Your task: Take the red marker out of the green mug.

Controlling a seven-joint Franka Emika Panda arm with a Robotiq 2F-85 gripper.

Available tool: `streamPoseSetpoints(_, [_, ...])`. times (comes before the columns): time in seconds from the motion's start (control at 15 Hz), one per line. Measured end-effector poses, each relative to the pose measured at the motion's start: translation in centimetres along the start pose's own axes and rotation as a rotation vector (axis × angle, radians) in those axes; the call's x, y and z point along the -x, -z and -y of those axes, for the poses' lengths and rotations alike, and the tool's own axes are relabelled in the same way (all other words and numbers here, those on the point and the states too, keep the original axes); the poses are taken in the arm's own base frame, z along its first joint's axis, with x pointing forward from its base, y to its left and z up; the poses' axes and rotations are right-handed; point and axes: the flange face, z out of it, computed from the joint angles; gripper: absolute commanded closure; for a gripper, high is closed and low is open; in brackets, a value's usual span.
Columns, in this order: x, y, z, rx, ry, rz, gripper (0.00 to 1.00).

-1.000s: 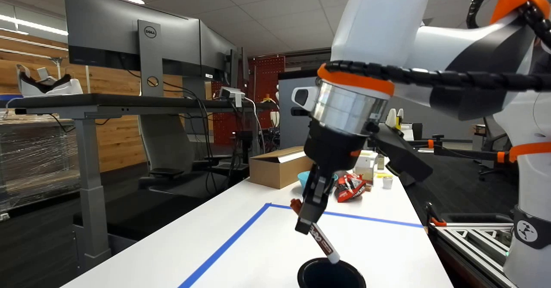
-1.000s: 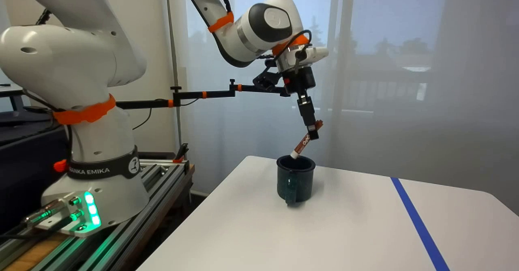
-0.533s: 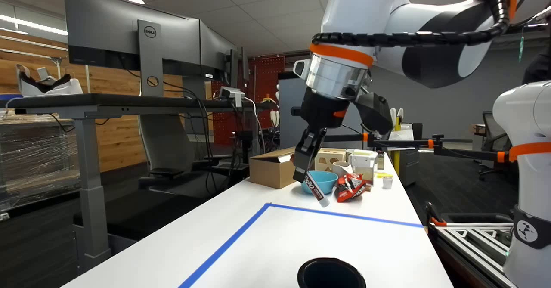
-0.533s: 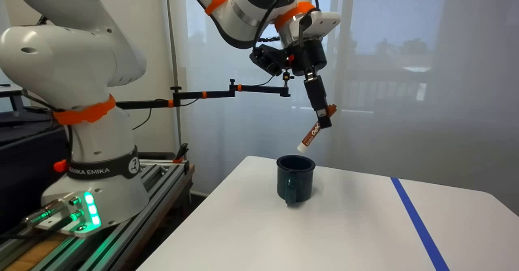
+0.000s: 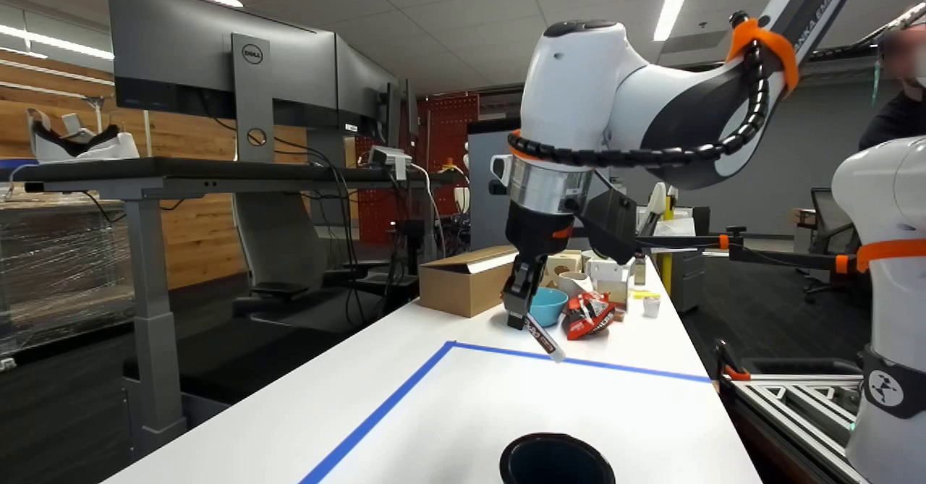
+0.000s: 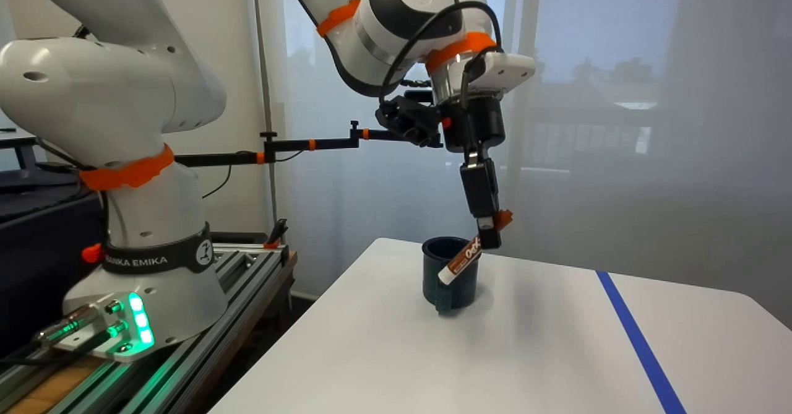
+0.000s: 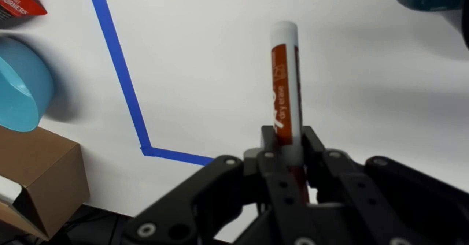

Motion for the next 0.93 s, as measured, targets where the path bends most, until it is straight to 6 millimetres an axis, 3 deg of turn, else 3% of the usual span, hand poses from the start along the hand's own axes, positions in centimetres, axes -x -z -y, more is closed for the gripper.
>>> streamPoseSetpoints(0.27, [0.2, -4.6, 2.1, -0.011, 0.059, 0.051, 0.95])
streamPoseSetpoints(0.53, [-0.9, -8.4, 5.3, -0.032, 0.106, 0.087, 0.95])
streamPoseSetpoints(0.93, [-3.3, -11.1, 9.4, -0.046, 0.149, 0.078, 0.95])
